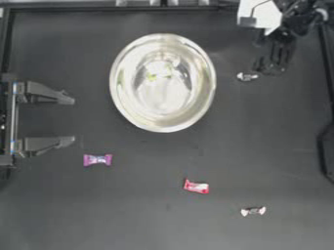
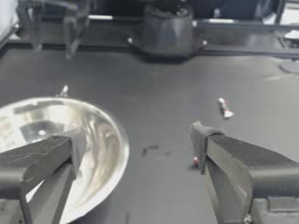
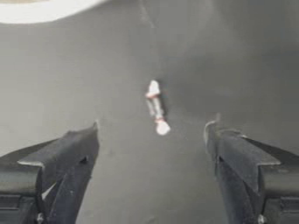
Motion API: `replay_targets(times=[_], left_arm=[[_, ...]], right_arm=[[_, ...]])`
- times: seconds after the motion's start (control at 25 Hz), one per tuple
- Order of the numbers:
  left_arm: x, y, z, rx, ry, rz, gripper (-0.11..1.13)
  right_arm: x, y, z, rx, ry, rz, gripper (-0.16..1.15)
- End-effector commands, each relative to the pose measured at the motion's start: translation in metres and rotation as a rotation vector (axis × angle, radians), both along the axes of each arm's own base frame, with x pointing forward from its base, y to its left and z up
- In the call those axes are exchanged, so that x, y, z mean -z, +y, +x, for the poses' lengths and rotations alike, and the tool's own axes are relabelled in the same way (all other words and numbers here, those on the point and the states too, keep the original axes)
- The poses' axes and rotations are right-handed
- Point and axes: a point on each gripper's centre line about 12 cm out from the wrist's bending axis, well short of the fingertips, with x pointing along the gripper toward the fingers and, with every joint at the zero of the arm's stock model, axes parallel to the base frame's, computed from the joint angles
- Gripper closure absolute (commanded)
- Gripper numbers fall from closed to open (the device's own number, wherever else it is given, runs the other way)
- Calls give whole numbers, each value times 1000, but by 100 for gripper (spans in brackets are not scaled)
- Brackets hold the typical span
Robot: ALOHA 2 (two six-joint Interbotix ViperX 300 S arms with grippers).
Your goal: Put candies in bowl
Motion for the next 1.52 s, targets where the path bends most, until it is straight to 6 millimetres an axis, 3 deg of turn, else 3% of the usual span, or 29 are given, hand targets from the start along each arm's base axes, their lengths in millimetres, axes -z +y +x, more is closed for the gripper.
replay_targets(times=[0.04,0.6,1.36,1.52], left_arm=[[-2,0,4,-1,0,-1,2],[0,1,7,-5,11,-21,1],[1,1,7,-9,12,-42,2],[1,1,7,-10,12,-44,1]], right_arm=[[3,-9,8,-4,8,-6,-1],[58,-13,9,-11,107,56,-1],[91,-19,11,-20,146,60,0],[93,-18,10,-20,151,66,6]])
